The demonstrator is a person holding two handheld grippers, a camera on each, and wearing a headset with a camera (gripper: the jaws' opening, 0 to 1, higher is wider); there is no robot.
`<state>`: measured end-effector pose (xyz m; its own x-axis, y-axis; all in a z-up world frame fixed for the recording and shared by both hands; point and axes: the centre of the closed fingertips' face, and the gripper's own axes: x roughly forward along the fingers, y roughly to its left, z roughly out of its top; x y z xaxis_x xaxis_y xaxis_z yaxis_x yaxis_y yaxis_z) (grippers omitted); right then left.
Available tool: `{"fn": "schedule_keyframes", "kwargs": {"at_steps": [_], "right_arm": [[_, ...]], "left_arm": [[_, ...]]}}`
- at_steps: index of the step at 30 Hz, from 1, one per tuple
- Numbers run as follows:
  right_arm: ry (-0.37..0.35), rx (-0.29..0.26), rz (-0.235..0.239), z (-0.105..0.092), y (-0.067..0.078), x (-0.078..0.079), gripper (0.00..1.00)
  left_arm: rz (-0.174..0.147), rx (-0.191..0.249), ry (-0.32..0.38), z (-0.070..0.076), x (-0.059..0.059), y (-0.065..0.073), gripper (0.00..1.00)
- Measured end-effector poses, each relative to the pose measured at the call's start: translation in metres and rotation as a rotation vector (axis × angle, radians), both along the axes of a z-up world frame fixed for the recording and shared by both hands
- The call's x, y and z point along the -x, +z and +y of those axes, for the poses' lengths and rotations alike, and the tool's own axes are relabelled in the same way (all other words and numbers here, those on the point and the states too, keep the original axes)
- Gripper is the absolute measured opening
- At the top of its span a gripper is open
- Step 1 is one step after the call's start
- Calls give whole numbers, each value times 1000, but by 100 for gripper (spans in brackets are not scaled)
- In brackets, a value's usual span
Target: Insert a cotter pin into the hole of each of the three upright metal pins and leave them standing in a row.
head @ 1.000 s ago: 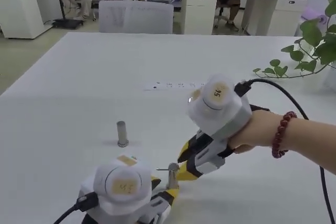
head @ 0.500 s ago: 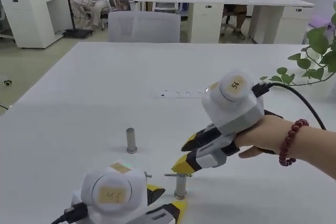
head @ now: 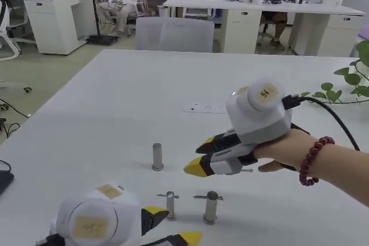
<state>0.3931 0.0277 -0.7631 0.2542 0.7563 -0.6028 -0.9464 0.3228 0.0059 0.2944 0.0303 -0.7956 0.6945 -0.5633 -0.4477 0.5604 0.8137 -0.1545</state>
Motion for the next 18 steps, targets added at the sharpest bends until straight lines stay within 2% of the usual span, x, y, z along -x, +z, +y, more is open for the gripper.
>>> {"fn": "schedule_keyframes", "kwargs": {"at_steps": [6,12,18], "right_arm": [[-10,-36,-7,15,-1,-11,35],[-13,-39,-24,28,-7,-22,35],[-54,-69,-34,42,-12,-40,38]], "left_arm": [[-23,2,20,9,0,5,48],[-34,13,38,14,-4,6,58],[-50,7,33,18,-3,9,66]]}}
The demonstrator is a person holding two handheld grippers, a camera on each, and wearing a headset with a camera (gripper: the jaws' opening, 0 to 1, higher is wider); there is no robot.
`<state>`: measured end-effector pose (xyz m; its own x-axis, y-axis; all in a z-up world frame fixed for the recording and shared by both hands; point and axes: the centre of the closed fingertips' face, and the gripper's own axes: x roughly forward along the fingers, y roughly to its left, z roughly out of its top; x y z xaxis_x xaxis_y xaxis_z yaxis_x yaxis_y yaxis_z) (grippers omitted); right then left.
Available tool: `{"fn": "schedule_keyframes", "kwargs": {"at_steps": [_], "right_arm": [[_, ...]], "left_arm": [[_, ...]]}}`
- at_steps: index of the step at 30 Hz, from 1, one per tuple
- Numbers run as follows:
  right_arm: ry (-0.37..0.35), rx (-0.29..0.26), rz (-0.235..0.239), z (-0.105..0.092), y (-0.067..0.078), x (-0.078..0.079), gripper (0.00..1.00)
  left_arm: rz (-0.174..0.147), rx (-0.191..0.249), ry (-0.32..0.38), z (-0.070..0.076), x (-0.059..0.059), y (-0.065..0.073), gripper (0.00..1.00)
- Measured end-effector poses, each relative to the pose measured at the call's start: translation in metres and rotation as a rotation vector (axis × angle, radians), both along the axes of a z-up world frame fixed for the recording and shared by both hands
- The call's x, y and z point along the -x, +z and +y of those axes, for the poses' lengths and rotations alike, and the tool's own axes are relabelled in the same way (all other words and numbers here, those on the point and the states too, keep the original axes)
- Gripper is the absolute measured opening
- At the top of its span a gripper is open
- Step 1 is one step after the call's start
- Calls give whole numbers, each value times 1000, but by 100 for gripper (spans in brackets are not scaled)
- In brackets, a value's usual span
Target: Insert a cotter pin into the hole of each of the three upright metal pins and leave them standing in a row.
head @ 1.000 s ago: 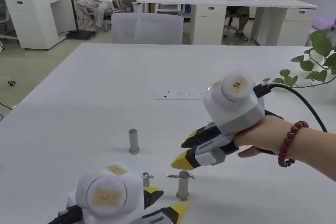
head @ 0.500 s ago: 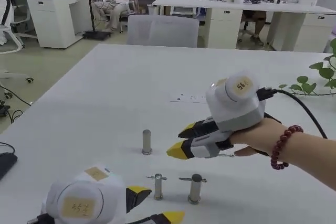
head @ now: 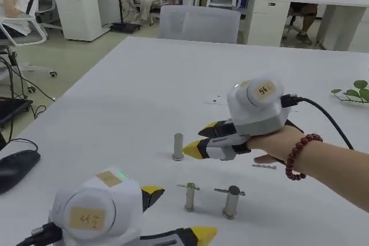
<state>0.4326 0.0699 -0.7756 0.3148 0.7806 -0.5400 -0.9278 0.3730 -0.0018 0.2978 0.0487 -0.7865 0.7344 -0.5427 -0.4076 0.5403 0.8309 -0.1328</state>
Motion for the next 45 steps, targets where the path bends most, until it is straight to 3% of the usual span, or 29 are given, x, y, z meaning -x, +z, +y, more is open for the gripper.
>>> {"fn": "schedule_keyframes", "kwargs": {"at_steps": [4,10,20,24,28,45], "right_arm": [[-20,-34,11,8,-2,-10,38],[-27,-31,28,19,-14,-12,38],[0,-35,-19,35,-20,-20,35],[2,-23,-17,36,-28,-25,34],[-11,-22,-1,36,-34,-30,32],[-26,-14,7,41,-48,-39,19]], "left_arm": [[-21,-16,-20,0,2,3,75],[-26,33,-24,-2,3,8,84],[-44,48,-47,-4,3,13,97],[-46,62,-47,-4,3,15,99],[-44,35,-51,-2,3,12,99],[-24,30,-20,6,-1,8,98]]}}
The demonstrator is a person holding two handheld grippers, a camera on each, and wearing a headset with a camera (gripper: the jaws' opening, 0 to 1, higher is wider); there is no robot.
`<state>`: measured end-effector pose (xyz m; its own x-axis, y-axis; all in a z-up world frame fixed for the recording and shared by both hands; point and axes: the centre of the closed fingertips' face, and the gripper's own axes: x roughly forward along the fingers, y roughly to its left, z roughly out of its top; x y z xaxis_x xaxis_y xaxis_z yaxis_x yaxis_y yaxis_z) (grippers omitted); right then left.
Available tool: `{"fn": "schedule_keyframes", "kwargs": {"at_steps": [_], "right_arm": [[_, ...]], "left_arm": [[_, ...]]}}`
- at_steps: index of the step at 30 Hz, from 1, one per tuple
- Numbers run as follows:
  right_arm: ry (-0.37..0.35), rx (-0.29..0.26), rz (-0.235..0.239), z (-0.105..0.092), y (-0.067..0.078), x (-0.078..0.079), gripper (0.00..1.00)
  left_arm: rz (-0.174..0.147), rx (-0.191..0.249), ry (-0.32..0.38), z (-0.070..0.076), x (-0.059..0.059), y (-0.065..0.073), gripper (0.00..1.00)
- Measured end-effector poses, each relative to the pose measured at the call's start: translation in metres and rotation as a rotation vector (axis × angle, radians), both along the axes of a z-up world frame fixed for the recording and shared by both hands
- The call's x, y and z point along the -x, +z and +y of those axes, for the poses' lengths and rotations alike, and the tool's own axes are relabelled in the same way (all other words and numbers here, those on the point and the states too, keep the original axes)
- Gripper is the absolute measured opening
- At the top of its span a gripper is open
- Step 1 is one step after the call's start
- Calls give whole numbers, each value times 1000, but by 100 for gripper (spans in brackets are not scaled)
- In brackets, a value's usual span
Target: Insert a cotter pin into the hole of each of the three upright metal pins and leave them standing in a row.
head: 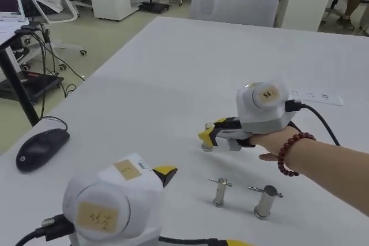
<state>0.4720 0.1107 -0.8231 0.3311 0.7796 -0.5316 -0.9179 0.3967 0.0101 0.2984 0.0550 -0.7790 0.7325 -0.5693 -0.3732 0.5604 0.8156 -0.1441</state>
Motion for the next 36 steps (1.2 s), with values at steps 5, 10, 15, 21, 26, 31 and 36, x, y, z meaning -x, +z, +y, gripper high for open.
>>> {"fn": "schedule_keyframes", "kwargs": {"at_steps": [5,10,15,21,26,31,36], "right_arm": [[-21,-4,6,-1,-2,-6,16],[-26,-5,11,-1,-2,-6,15],[-29,2,11,-1,-2,-6,14],[-40,10,14,-2,-2,-6,14],[-32,23,6,-4,-2,-5,14],[-32,37,3,-9,-2,-3,14],[-29,53,-1,-18,0,0,14]], "left_arm": [[-1,-1,3,0,1,0,97],[2,1,3,1,1,0,97],[3,7,-7,-1,0,0,95],[13,22,-2,0,0,-1,92],[18,24,3,0,-1,-1,92],[14,23,1,0,-1,-1,93],[9,21,-3,-1,-1,0,93]]}}
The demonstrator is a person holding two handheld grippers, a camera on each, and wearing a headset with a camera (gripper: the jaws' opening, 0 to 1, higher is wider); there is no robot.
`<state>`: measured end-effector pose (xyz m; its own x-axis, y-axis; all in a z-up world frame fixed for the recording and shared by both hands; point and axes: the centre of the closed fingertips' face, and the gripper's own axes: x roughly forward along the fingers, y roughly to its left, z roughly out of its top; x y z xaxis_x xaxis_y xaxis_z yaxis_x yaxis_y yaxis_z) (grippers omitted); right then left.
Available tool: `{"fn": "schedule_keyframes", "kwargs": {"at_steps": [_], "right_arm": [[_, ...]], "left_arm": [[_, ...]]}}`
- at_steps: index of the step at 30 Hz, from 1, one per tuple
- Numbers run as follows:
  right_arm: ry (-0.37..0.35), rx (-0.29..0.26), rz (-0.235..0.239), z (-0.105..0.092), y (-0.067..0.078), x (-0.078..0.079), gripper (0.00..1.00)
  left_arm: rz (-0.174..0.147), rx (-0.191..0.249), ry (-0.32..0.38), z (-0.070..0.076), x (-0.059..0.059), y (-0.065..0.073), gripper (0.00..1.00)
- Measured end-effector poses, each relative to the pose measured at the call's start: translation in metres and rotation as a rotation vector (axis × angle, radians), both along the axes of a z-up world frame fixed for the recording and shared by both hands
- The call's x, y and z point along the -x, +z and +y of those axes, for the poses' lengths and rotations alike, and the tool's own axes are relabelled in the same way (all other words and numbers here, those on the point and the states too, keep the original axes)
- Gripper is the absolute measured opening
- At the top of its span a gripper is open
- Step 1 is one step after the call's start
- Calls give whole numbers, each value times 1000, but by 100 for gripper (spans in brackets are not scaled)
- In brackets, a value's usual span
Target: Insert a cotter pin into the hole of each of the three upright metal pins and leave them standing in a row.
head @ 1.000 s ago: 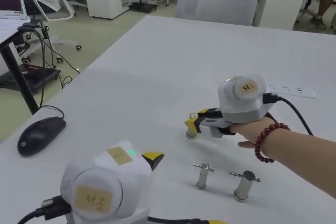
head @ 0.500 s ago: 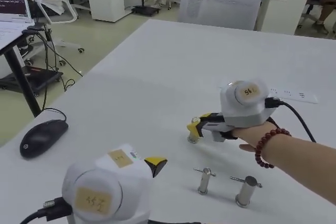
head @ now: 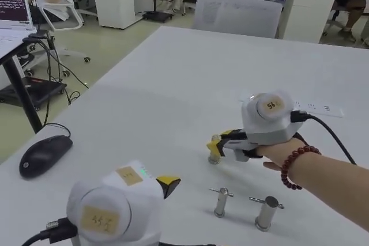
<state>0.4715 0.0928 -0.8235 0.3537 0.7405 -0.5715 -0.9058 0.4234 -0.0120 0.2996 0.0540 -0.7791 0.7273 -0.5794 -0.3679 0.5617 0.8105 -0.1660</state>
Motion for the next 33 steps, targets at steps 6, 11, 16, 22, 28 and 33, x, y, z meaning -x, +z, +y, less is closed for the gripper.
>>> {"fn": "schedule_keyframes", "kwargs": {"at_steps": [6,11,16,22,28,33], "right_arm": [[-8,-1,0,-12,7,4,14],[-21,2,4,-23,10,7,14],[-39,5,8,-35,11,10,14],[-56,8,6,-51,14,14,14],[-73,14,6,-67,15,18,14],[-92,19,8,-81,16,22,14]], "left_arm": [[-9,-1,-6,-1,0,2,93],[-14,-4,-10,-2,0,3,93],[-16,-6,-13,-3,1,3,93],[-22,-8,-20,-4,1,4,93],[-24,-11,-28,-6,2,3,93],[-24,-12,-32,-7,2,3,93]]}}
